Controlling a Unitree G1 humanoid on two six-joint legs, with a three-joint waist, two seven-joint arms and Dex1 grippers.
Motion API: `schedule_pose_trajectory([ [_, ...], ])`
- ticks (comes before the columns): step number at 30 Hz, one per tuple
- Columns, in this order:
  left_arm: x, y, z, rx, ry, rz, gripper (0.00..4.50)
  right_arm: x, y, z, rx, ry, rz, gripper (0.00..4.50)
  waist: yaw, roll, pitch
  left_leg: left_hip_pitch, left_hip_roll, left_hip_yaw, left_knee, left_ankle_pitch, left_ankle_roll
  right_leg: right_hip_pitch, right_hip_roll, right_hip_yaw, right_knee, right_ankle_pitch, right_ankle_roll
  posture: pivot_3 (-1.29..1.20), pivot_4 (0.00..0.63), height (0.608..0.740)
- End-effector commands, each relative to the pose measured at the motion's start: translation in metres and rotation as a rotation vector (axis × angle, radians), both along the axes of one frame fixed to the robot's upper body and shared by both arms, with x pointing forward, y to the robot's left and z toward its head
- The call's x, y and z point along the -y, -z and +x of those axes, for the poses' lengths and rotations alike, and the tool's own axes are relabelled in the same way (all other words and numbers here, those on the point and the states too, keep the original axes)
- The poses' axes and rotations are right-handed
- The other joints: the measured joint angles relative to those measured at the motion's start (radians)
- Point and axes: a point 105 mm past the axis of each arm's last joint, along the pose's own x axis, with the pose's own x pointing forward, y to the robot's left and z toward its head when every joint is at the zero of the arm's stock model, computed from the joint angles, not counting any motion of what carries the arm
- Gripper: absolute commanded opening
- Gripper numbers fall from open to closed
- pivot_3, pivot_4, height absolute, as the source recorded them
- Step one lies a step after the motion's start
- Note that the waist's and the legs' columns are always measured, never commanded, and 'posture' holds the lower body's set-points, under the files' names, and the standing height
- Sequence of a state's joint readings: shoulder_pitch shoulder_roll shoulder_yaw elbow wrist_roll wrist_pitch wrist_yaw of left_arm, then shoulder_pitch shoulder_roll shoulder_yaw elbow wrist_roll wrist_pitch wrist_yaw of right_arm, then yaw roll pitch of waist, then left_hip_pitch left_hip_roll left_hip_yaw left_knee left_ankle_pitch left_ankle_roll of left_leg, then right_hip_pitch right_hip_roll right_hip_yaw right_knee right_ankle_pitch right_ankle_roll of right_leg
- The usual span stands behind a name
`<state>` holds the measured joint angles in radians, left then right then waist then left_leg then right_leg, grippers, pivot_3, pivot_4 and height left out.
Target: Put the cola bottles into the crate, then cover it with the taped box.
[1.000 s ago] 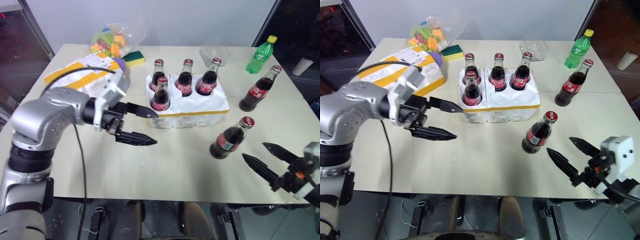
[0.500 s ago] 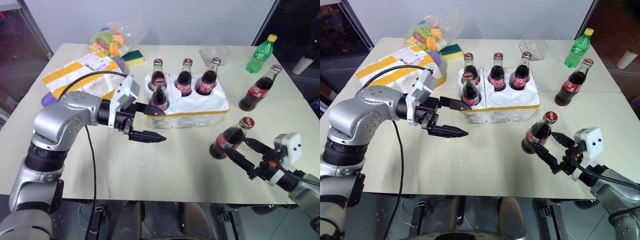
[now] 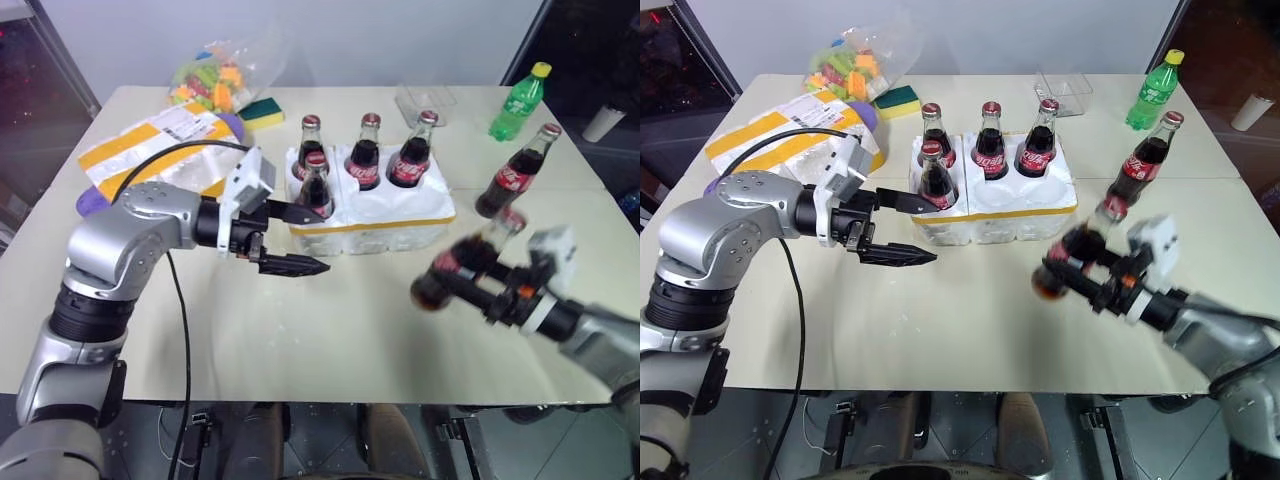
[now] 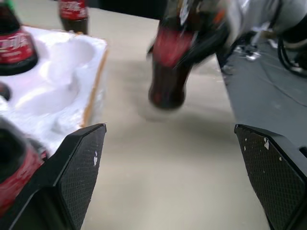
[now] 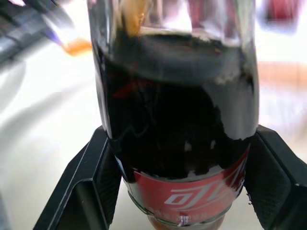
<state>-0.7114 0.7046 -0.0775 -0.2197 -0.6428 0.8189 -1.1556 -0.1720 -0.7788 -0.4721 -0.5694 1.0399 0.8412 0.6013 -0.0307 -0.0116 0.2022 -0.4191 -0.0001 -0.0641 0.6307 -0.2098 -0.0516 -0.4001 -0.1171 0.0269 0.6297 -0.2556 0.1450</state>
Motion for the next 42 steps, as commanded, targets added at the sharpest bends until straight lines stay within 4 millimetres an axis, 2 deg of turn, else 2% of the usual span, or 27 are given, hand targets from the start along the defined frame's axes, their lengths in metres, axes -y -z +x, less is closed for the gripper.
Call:
schedule_pose_trajectory([
  [1, -0.008, -0.015, 0.001, 0.060, -0.049, -0.033, 4.50, -0.009, -0.047, 0.014, 0.129, -0.035, 0.040, 2.83, -0.002, 0.000, 0.000, 0.000, 0.000, -0.001, 0.000, 0.000, 0.000, 0.000, 0.001, -0.001, 0.001, 0.000, -0.001, 0.00, 0.150, 0.739],
  [3, -0.010, -0.015, 0.002, 0.069, -0.066, -0.034, 4.50, -0.015, -0.057, 0.037, 0.138, -0.016, 0.041, 2.83, 0.002, -0.003, -0.001, 0.001, 0.000, -0.004, 0.000, 0.000, 0.000, 0.002, 0.001, -0.002, 0.000, -0.001, -0.001, 0.00, 0.150, 0.739],
  [6, -0.010, -0.015, 0.003, 0.076, -0.077, -0.037, 4.50, -0.023, -0.058, 0.062, 0.130, -0.002, 0.012, 2.83, 0.017, -0.003, -0.001, -0.001, 0.000, -0.003, 0.000, 0.000, 0.000, 0.001, 0.001, -0.002, -0.001, -0.001, -0.001, 0.00, 0.150, 0.739],
  [9, -0.009, -0.017, 0.001, 0.085, -0.081, -0.042, 4.50, -0.040, -0.040, 0.088, 0.076, -0.030, -0.024, 2.83, 0.017, -0.002, -0.001, -0.008, 0.000, -0.003, 0.000, 0.000, 0.000, -0.007, 0.001, -0.002, 0.000, 0.001, 0.003, 0.00, 0.150, 0.739],
  [12, -0.009, -0.017, -0.001, 0.089, -0.086, -0.044, 4.50, -0.051, -0.020, 0.098, 0.038, -0.059, -0.080, 2.83, 0.018, -0.002, 0.000, -0.009, 0.000, -0.003, -0.002, 0.000, 0.000, -0.008, 0.001, -0.002, 0.001, 0.001, 0.003, 0.00, 0.150, 0.739],
  [18, -0.008, -0.016, -0.003, 0.093, -0.088, -0.042, 4.50, -0.050, 0.019, 0.120, -0.031, 0.024, -0.192, 2.83, 0.018, -0.002, 0.000, -0.009, 0.000, -0.003, -0.001, 0.000, 0.000, -0.008, 0.001, -0.002, 0.001, 0.001, 0.003, 0.00, 0.150, 0.739],
  [21, -0.006, -0.016, -0.003, 0.091, -0.081, -0.046, 4.50, -0.049, 0.026, 0.122, -0.047, 0.040, -0.201, 4.31, 0.017, -0.002, -0.001, -0.008, 0.000, -0.003, 0.000, 0.000, 0.000, -0.007, 0.001, -0.002, 0.001, 0.001, 0.003, 0.00, 0.150, 0.739],
  [22, -0.005, -0.016, -0.002, 0.091, -0.079, -0.046, 4.50, -0.049, 0.023, 0.121, -0.030, 0.045, -0.198, 4.47, 0.016, -0.002, -0.001, -0.007, 0.000, -0.003, 0.000, 0.000, 0.000, -0.006, 0.001, -0.002, 0.001, 0.001, 0.003, 0.00, 0.150, 0.739],
  [25, -0.003, -0.017, 0.000, 0.091, -0.071, -0.048, 4.50, -0.041, 0.003, 0.112, 0.025, 0.073, -0.153, 4.47, 0.017, -0.002, -0.001, -0.007, 0.000, -0.003, 0.000, 0.001, -0.001, -0.006, 0.001, -0.002, 0.001, 0.001, 0.003, 0.00, 0.150, 0.739],
  [28, -0.002, -0.019, 0.002, 0.096, -0.066, -0.051, 4.50, -0.019, -0.021, 0.094, 0.085, 0.126, -0.102, 4.47, 0.020, -0.002, -0.001, -0.007, 0.000, -0.003, 0.000, 0.001, -0.001, -0.006, 0.001, -0.002, 0.002, 0.001, 0.003, 0.00, 0.150, 0.739],
  [30, -0.001, -0.022, 0.003, 0.100, -0.067, -0.058, 4.50, 0.011, -0.037, 0.076, 0.130, 0.212, -0.085, 4.47, 0.027, -0.002, -0.001, -0.008, -0.001, -0.004, -0.001, 0.001, -0.001, -0.006, 0.001, -0.003, 0.001, 0.001, 0.003, 0.00, 0.150, 0.739],
  [32, -0.002, -0.023, 0.004, 0.102, -0.069, -0.061, 4.50, 0.047, -0.043, 0.059, 0.140, 0.333, -0.089, 4.47, 0.027, -0.002, -0.001, -0.008, -0.001, -0.004, 0.000, 0.000, 0.000, -0.006, 0.001, -0.003, 0.001, 0.001, 0.003, 0.00, 0.150, 0.739],
  [35, -0.003, -0.023, 0.005, 0.104, -0.071, -0.060, 4.50, 0.093, -0.038, 0.039, 0.101, 0.499, -0.105, 4.47, 0.030, -0.002, -0.001, -0.007, -0.001, -0.003, 0.000, 0.000, 0.000, -0.005, 0.001, -0.003, 0.001, 0.001, 0.003, 0.00, 0.150, 0.739],
  [38, -0.001, -0.025, 0.007, 0.109, -0.070, -0.065, 4.50, 0.128, -0.020, 0.031, 0.053, 0.649, -0.182, 4.47, 0.015, -0.002, -0.001, -0.006, -0.001, -0.003, 0.000, 0.000, 0.000, -0.004, 0.001, -0.002, 0.001, 0.001, 0.003, 0.00, 0.150, 0.739],
  [42, 0.007, -0.031, 0.005, 0.102, -0.047, -0.101, 4.50, 0.149, -0.005, 0.042, 0.012, 0.768, -0.170, 4.47, 0.003, -0.001, -0.001, -0.004, -0.001, -0.001, 0.001, 0.001, 0.000, -0.004, 0.001, 0.000, 0.001, 0.001, 0.002, 0.00, 0.150, 0.739],
])
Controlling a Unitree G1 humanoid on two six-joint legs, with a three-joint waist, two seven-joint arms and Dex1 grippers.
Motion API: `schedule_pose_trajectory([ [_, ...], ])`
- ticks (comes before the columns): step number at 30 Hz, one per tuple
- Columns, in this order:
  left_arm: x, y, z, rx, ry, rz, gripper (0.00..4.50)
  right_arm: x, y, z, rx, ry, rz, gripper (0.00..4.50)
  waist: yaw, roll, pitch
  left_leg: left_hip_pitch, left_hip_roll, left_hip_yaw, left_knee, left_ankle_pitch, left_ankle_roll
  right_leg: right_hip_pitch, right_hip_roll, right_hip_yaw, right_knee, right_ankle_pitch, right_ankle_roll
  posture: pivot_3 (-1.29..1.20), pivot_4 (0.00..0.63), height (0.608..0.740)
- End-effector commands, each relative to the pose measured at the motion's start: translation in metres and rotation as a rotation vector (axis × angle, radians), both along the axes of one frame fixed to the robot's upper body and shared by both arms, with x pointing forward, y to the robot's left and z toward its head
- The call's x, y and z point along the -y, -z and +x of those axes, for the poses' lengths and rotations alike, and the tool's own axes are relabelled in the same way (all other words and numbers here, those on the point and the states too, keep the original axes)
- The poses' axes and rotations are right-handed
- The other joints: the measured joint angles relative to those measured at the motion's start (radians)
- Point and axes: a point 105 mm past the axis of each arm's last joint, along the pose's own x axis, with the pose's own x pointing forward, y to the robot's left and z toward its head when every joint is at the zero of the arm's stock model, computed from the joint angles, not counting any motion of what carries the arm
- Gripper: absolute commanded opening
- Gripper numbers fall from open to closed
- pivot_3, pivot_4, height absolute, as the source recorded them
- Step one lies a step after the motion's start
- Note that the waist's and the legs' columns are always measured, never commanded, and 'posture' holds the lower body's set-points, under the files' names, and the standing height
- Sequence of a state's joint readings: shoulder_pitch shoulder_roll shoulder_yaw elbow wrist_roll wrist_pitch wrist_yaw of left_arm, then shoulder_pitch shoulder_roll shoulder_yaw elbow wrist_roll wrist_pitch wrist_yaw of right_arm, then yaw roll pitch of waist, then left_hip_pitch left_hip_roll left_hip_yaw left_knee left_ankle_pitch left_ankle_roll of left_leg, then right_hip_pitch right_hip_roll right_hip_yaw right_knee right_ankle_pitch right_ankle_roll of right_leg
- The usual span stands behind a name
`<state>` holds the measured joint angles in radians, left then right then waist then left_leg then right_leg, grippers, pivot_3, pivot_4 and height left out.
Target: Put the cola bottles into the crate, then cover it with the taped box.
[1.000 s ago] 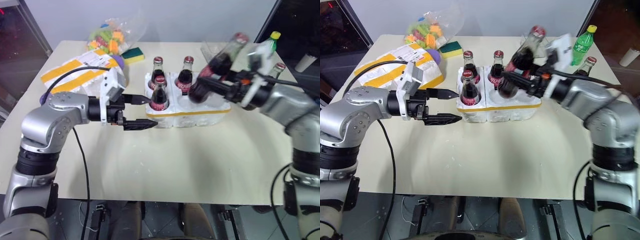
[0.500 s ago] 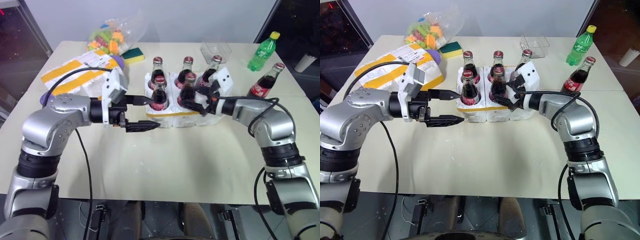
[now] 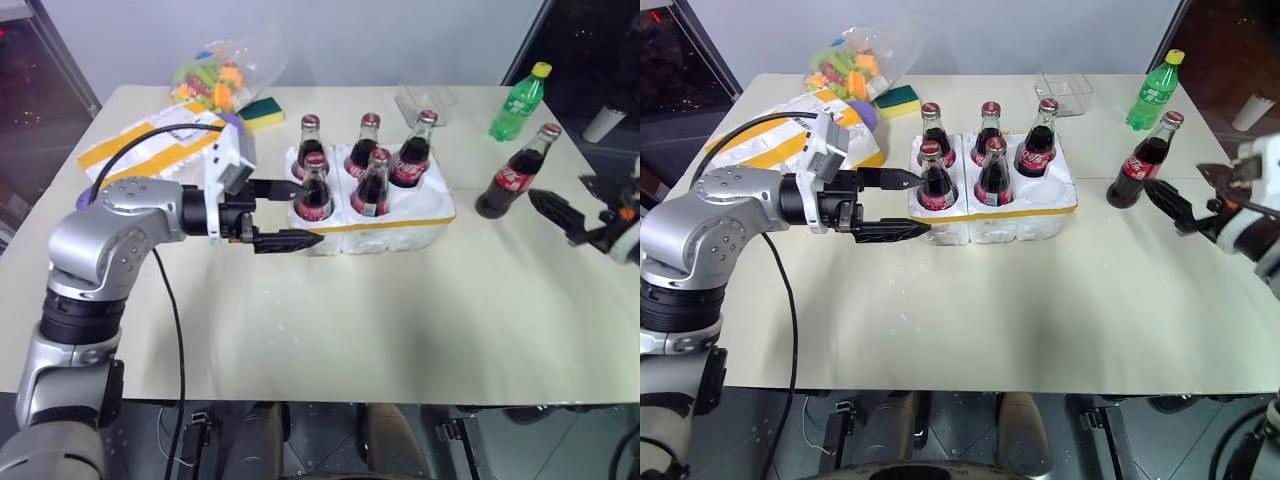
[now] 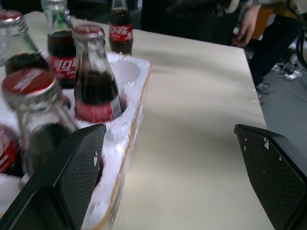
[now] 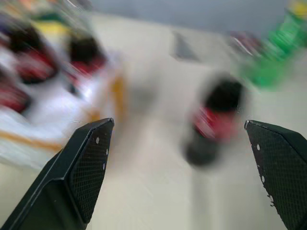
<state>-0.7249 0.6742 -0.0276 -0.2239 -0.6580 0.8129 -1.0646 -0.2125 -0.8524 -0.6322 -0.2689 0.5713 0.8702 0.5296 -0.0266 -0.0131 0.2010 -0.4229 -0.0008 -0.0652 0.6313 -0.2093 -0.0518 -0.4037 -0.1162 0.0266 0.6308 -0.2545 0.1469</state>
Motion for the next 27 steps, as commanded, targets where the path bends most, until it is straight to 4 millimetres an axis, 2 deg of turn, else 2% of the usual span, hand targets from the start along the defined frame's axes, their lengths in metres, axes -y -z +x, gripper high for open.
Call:
schedule_pose_trajectory([
  [1, 0.010, -0.018, -0.005, 0.048, 0.042, -0.041, 4.50, 0.011, -0.008, 0.013, 0.067, 0.077, -0.015, 4.47, -0.003, 0.000, 0.000, 0.000, 0.000, 0.000, 0.000, 0.000, 0.000, 0.000, 0.000, 0.000, 0.000, 0.000, 0.000, 0.00, 0.150, 0.739],
  [8, 0.023, -0.031, -0.005, 0.077, 0.069, -0.066, 4.50, -0.001, 0.009, 0.057, 0.060, 0.020, 0.060, 4.47, -0.010, 0.000, 0.000, -0.001, 0.000, -0.001, -0.001, 0.000, 0.000, 0.000, 0.000, 0.000, 0.000, 0.000, 0.001, 0.00, 0.150, 0.739],
  [11, 0.023, -0.032, -0.006, 0.087, 0.070, -0.055, 4.50, 0.002, 0.017, 0.072, 0.043, 0.037, 0.048, 4.47, -0.011, 0.000, 0.000, -0.001, 0.000, 0.000, -0.001, 0.000, 0.000, -0.001, 0.000, 0.000, 0.000, 0.000, 0.001, 0.00, 0.150, 0.739],
  [17, 0.017, -0.032, -0.007, 0.093, 0.052, -0.043, 4.50, 0.009, 0.022, 0.099, 0.035, 0.076, 0.069, 4.47, -0.014, 0.000, 0.000, -0.001, 0.000, 0.000, -0.002, 0.000, 0.000, -0.001, 0.000, 0.000, 0.000, 0.000, 0.001, 0.00, 0.150, 0.739],
  [26, 0.015, -0.032, -0.007, 0.106, 0.031, -0.045, 4.50, 0.009, 0.027, 0.123, 0.012, 0.076, 0.091, 4.47, -0.017, 0.000, 0.000, -0.001, 0.000, 0.000, -0.002, 0.000, 0.000, -0.001, 0.000, 0.000, 0.000, 0.000, 0.001, 0.00, 0.150, 0.739],
  [27, 0.015, -0.032, -0.007, 0.108, 0.029, -0.045, 4.50, 0.009, 0.028, 0.125, 0.007, 0.075, 0.094, 4.24, -0.017, 0.000, 0.000, -0.001, 0.000, 0.000, -0.002, 0.000, 0.000, -0.001, 0.000, 0.000, 0.000, 0.000, 0.001, 0.00, 0.150, 0.739],
])
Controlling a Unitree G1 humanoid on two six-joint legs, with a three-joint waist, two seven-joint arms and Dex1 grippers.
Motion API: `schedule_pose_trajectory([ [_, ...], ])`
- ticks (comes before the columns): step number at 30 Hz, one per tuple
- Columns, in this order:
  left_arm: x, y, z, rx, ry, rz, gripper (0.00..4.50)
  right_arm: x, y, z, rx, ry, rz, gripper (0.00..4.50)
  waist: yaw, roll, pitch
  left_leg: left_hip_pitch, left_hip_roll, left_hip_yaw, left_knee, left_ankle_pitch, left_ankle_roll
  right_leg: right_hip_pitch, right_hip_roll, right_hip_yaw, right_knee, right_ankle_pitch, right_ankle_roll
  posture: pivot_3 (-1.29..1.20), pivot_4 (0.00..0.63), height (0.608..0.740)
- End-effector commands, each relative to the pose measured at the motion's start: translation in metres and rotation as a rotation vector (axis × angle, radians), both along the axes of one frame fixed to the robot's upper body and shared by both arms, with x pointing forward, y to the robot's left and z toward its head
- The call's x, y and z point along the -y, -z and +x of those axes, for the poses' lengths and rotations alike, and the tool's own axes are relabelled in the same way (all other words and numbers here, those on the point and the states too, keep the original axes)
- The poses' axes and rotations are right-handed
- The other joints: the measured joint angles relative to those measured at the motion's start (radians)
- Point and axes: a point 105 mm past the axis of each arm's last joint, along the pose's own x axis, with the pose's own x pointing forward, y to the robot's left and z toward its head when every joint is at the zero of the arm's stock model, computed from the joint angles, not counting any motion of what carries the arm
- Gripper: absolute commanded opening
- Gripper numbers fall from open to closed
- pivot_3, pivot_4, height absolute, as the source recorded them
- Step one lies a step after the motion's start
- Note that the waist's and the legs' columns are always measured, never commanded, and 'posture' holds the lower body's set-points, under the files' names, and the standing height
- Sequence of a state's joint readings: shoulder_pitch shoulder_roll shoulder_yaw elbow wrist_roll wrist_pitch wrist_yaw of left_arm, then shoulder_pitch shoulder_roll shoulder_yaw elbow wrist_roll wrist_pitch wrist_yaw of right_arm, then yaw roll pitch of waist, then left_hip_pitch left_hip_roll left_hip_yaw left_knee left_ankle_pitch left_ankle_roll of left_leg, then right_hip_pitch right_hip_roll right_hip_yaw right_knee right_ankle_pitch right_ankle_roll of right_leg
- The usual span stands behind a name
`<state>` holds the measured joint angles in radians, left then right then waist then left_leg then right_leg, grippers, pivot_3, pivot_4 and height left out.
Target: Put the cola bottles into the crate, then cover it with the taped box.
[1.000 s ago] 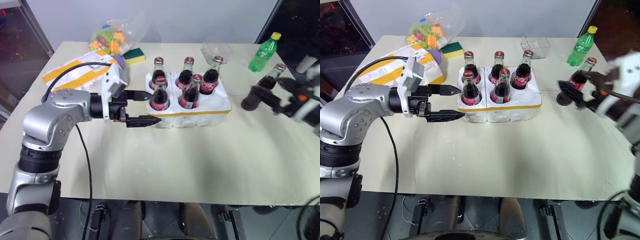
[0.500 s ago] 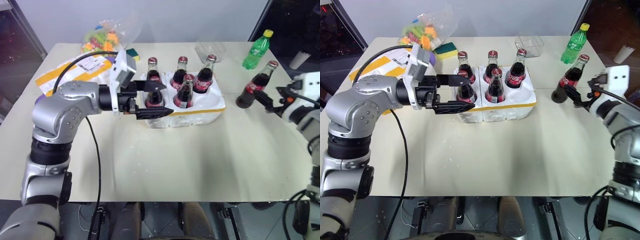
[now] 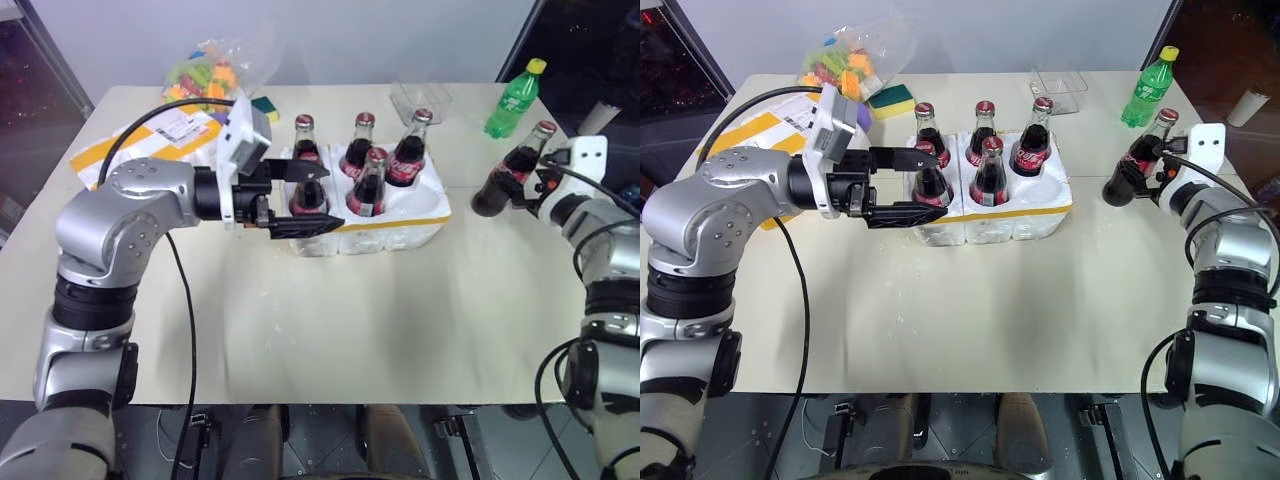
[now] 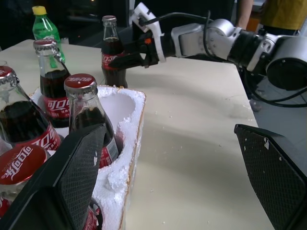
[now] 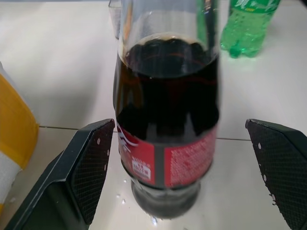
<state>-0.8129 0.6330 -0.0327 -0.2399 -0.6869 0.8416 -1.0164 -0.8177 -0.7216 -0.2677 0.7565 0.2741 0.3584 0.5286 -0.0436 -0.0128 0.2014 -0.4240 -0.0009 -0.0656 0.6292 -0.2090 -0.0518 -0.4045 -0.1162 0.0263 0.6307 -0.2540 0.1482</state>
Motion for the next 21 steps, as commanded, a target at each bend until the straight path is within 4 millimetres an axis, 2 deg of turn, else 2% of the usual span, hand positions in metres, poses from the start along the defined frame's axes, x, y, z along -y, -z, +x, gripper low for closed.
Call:
schedule_pose_trajectory([
  [1, -0.002, -0.009, -0.004, 0.051, -0.005, -0.012, 4.50, -0.001, -0.012, 0.007, 0.041, -0.010, -0.019, 3.94, 0.000, 0.000, 0.000, 0.000, 0.000, 0.000, 0.000, 0.000, 0.000, 0.000, 0.000, 0.000, 0.000, 0.000, 0.000, 0.00, 0.150, 0.739],
  [4, -0.004, -0.009, -0.003, 0.051, -0.014, -0.013, 4.50, -0.004, -0.015, 0.010, 0.069, -0.030, -0.010, 2.63, 0.000, 0.000, 0.000, 0.000, 0.000, 0.000, 0.000, 0.000, 0.000, 0.000, 0.000, 0.000, 0.000, 0.000, 0.000, 0.00, 0.150, 0.739],
  [7, -0.005, -0.009, -0.003, 0.053, -0.022, -0.014, 4.50, -0.006, -0.029, 0.009, 0.132, -0.057, -0.018, 2.57, 0.000, 0.000, 0.000, 0.000, 0.000, 0.000, 0.000, 0.000, 0.000, 0.000, 0.000, 0.000, 0.000, 0.000, 0.000, 0.00, 0.150, 0.739],
  [11, -0.006, -0.009, -0.002, 0.051, -0.033, -0.017, 4.50, -0.014, -0.070, -0.002, 0.292, -0.129, 0.026, 2.57, -0.001, 0.004, 0.003, 0.000, 0.000, 0.000, -0.001, 0.000, 0.000, -0.001, 0.000, 0.000, 0.000, 0.000, 0.000, 0.00, 0.150, 0.739],
  [13, -0.008, -0.009, -0.002, 0.048, -0.039, -0.019, 4.50, -0.033, -0.104, -0.020, 0.393, -0.248, 0.067, 2.57, -0.001, 0.008, 0.005, -0.001, 0.000, 0.000, -0.001, 0.000, 0.000, -0.002, 0.000, 0.000, 0.000, 0.000, 0.000, 0.00, 0.150, 0.739],
  [15, -0.010, -0.009, -0.002, 0.044, -0.045, -0.020, 4.50, -0.058, -0.127, -0.042, 0.447, -0.398, 0.115, 2.57, -0.001, 0.011, 0.007, -0.002, 0.000, 0.000, -0.001, 0.000, 0.000, -0.004, 0.000, 0.000, 0.001, 0.000, 0.000, 0.00, 0.150, 0.739],
  [17, -0.011, -0.008, -0.002, 0.042, -0.049, -0.020, 4.50, -0.082, -0.132, -0.060, 0.432, -0.520, 0.128, 2.57, -0.001, 0.011, 0.007, -0.002, 0.000, 0.000, -0.002, 0.000, 0.000, -0.005, 0.000, 0.000, 0.002, 0.000, 0.000, 0.00, 0.150, 0.739],
  [21, -0.010, -0.007, 0.000, 0.040, -0.053, -0.021, 4.50, -0.112, -0.118, -0.076, 0.333, -0.634, 0.079, 2.57, 0.003, 0.010, 0.006, -0.002, 0.000, -0.001, 0.000, 0.000, 0.000, -0.002, 0.000, 0.000, 0.001, 0.000, 0.001, 0.00, 0.150, 0.739],
])
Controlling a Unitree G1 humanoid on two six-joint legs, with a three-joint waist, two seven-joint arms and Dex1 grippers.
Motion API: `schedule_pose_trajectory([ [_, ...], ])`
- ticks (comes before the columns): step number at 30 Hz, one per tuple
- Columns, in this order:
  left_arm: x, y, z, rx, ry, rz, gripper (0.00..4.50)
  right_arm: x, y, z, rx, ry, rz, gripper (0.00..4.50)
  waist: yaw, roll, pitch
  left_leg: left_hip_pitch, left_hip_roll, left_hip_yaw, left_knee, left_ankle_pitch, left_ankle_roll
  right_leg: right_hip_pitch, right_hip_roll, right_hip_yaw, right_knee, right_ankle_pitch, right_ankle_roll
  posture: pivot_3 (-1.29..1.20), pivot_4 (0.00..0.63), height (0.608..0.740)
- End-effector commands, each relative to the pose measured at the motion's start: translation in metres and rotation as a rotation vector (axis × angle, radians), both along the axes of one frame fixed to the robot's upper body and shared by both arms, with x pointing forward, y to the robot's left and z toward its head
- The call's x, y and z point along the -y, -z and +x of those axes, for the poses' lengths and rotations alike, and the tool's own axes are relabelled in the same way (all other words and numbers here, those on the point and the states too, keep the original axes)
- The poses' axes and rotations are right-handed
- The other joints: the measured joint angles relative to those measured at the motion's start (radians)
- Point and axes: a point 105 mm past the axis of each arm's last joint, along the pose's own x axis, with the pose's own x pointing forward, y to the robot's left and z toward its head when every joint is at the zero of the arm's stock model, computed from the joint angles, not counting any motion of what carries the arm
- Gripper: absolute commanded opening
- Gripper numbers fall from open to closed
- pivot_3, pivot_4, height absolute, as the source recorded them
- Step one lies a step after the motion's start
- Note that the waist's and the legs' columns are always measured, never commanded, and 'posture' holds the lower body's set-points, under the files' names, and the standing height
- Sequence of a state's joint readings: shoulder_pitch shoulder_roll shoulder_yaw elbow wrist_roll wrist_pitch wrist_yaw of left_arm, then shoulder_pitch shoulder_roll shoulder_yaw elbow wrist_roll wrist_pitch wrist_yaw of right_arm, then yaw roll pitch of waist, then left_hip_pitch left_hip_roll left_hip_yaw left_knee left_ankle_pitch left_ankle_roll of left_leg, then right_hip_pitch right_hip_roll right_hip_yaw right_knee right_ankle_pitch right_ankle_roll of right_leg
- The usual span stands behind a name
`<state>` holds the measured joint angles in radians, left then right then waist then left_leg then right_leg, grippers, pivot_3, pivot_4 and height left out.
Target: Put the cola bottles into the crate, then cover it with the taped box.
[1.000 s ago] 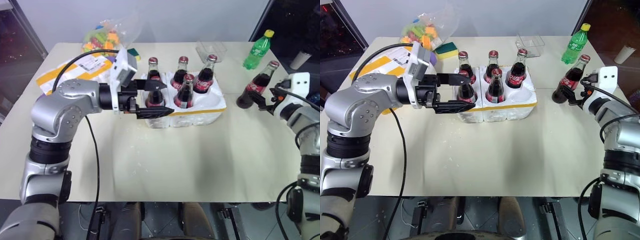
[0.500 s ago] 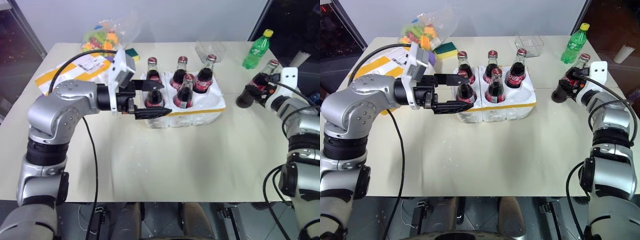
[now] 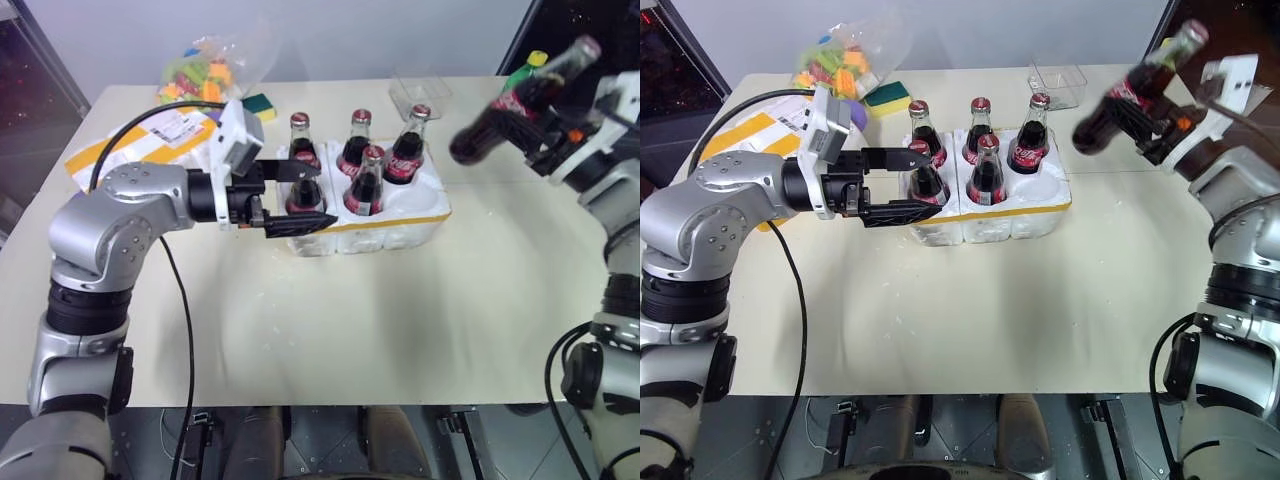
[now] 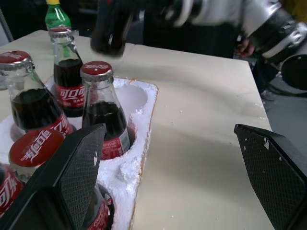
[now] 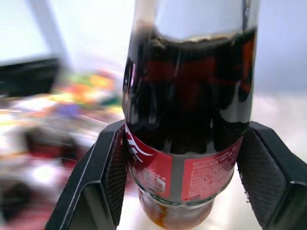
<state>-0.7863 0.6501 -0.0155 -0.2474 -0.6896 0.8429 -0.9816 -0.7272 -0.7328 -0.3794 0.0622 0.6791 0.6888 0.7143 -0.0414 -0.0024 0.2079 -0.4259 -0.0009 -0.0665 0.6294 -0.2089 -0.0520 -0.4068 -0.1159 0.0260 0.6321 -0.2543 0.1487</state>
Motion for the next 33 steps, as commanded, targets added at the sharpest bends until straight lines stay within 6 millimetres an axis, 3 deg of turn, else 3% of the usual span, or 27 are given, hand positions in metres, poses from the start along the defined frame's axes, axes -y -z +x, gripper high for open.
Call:
schedule_pose_trajectory([
  [1, -0.002, -0.010, -0.004, 0.045, 0.003, -0.017, 4.50, -0.021, -0.001, -0.018, -0.005, -0.085, -0.065, 2.57, 0.001, -0.001, 0.000, 0.000, 0.000, 0.000, 0.001, 0.000, 0.000, 0.001, 0.000, 0.000, 0.000, 0.000, 0.000, 0.00, 0.150, 0.739],
  [13, -0.003, -0.012, -0.003, 0.060, -0.005, -0.021, 4.50, -0.051, 0.050, 0.000, -0.107, -0.097, -0.261, 2.57, 0.001, -0.001, 0.000, 0.000, 0.000, 0.000, 0.000, 0.000, 0.000, -0.001, 0.000, 0.000, 0.000, 0.000, 0.000, 0.00, 0.150, 0.739],
  [17, -0.005, -0.010, -0.003, 0.060, -0.018, -0.013, 4.50, -0.059, 0.078, 0.009, -0.176, -0.094, -0.348, 2.57, -0.001, -0.001, 0.000, -0.001, 0.000, 0.000, 0.000, 0.000, 0.000, -0.001, 0.000, 0.000, 0.000, 0.000, 0.000, 0.00, 0.150, 0.739],
  [21, -0.009, -0.001, -0.002, 0.076, -0.046, 0.034, 4.50, -0.057, 0.091, 0.021, -0.222, -0.048, -0.385, 4.47, -0.003, -0.001, 0.000, 0.000, 0.000, 0.000, 0.001, 0.000, 0.000, 0.000, 0.000, 0.000, 0.000, 0.000, 0.000, 0.00, 0.150, 0.739],
  [23, -0.017, 0.006, 0.000, 0.091, -0.080, 0.075, 4.50, -0.055, 0.085, 0.021, -0.205, -0.045, -0.383, 4.47, -0.002, -0.001, 0.000, 0.000, 0.000, 0.000, 0.001, 0.000, 0.000, 0.000, 0.000, 0.000, 0.000, 0.000, 0.000, 0.00, 0.150, 0.739],
  [25, -0.031, 0.012, 0.003, 0.115, -0.146, 0.126, 4.50, -0.052, 0.067, 0.014, -0.181, -0.065, -0.329, 4.47, -0.001, -0.001, 0.000, 0.000, 0.000, 0.000, 0.001, 0.000, 0.000, 0.000, 0.000, 0.000, 0.000, 0.000, 0.000, 0.00, 0.150, 0.739],
  [30, -0.084, 0.015, 0.015, 0.247, -0.395, 0.280, 4.50, -0.034, 0.005, -0.027, -0.065, -0.130, -0.262, 4.47, 0.008, -0.001, 0.000, -0.001, 0.000, 0.000, 0.000, 0.000, 0.000, -0.001, 0.000, 0.000, 0.000, 0.000, 0.000, 0.00, 0.150, 0.739],
  [31, -0.100, 0.013, 0.017, 0.280, -0.466, 0.320, 4.50, -0.026, -0.008, -0.036, -0.046, -0.128, -0.251, 4.47, 0.009, -0.001, 0.000, -0.001, 0.000, 0.000, 0.000, 0.000, 0.000, -0.001, 0.000, 0.000, 0.000, 0.000, 0.000, 0.00, 0.150, 0.739],
  [33, -0.155, 0.011, 0.027, 0.360, -0.724, 0.471, 4.50, -0.009, -0.025, -0.062, -0.048, -0.138, -0.261, 4.47, 0.010, -0.001, 0.000, 0.000, 0.000, 0.000, -0.001, 0.000, 0.000, -0.001, 0.000, 0.000, -0.001, 0.000, 0.000, 0.00, 0.150, 0.739],
])
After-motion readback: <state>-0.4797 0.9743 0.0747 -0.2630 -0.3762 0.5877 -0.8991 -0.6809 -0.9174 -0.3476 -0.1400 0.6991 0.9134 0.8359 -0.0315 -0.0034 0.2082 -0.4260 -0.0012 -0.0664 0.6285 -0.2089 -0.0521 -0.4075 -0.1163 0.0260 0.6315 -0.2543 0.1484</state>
